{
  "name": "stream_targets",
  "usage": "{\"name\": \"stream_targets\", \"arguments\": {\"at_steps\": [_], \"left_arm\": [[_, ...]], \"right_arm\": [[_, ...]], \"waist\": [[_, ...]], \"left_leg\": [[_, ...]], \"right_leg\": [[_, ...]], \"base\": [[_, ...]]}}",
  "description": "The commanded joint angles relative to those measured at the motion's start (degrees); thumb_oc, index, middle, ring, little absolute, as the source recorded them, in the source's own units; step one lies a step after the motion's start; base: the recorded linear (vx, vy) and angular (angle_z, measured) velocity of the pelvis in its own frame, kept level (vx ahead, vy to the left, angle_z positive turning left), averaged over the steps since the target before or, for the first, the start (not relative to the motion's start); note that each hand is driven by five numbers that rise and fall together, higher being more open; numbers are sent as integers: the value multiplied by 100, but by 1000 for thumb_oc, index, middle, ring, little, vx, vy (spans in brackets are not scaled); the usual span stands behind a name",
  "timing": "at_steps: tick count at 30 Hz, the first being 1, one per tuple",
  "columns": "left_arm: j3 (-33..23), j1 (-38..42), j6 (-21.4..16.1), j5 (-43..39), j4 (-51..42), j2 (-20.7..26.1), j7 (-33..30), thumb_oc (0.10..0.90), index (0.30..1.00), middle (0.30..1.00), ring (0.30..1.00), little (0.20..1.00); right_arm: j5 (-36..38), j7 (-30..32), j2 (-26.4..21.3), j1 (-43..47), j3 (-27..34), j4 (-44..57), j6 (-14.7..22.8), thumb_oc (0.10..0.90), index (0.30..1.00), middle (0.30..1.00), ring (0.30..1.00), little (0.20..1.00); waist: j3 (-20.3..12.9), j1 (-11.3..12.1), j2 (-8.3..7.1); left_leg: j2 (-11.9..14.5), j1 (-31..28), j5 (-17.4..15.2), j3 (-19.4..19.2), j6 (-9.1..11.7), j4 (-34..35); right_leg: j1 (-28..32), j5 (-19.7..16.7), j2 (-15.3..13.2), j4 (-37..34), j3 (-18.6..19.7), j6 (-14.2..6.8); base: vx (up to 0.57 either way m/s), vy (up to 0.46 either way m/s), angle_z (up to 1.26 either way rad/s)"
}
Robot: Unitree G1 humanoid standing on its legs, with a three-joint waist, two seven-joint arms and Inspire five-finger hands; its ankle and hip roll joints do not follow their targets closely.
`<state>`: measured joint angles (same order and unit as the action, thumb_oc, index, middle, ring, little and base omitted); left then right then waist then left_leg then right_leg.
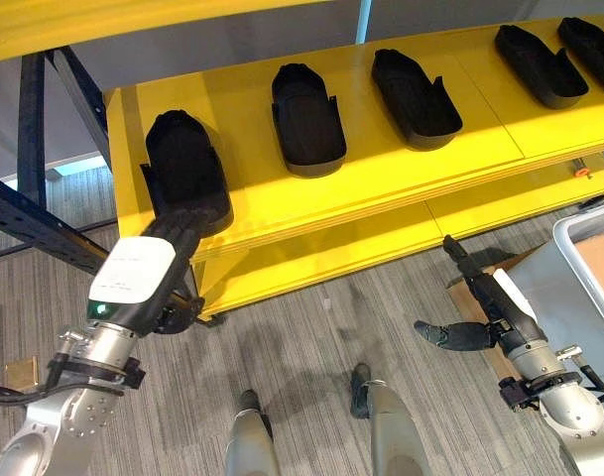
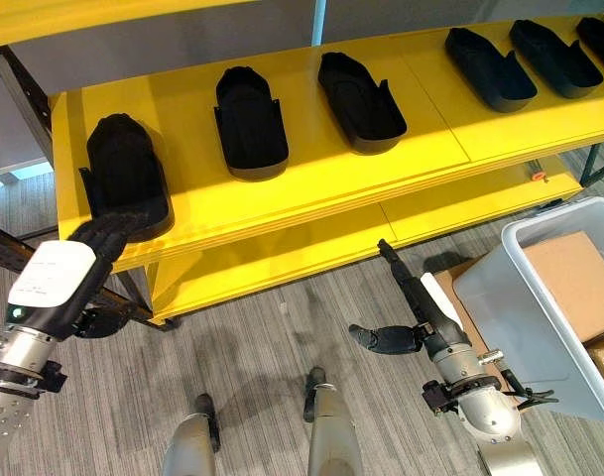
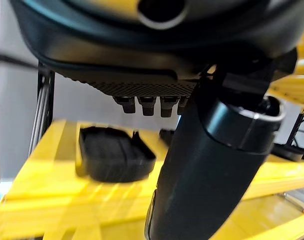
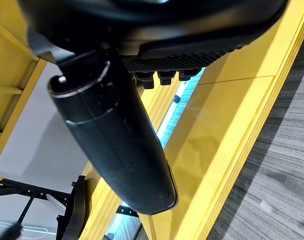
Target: Move parts from the plastic box to the shelf.
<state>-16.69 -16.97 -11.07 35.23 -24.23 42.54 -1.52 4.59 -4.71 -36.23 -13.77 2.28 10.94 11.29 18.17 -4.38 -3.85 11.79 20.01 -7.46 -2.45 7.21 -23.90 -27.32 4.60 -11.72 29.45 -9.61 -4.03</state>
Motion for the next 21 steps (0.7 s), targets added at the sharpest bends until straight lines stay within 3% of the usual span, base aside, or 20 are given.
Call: {"name": "stream_targets", "arguments": {"at_steps": [1,21], "left_arm": [[-236,210,-168,-3,-504,351,-76,900,1000,1000,1000,1000],[-212,295,31,-530,-532,389,665,900,1000,1000,1000,1000]], "right_arm": [[177,70,-40,372,364,308,327,900,1000,1000,1000,1000],[176,-59,104,341,461,266,139,900,1000,1000,1000,1000]], "waist": [[-394,-103,-64],[-389,-107,-61]], "left_leg": [[-119,142,-20,77,-316,-54],[-126,151,-45,57,-316,-75]], "right_leg": [[365,-519,120,-705,379,-263],[368,-511,122,-700,388,-253]], "base": [[0,0,0],[0,0,0]]}}
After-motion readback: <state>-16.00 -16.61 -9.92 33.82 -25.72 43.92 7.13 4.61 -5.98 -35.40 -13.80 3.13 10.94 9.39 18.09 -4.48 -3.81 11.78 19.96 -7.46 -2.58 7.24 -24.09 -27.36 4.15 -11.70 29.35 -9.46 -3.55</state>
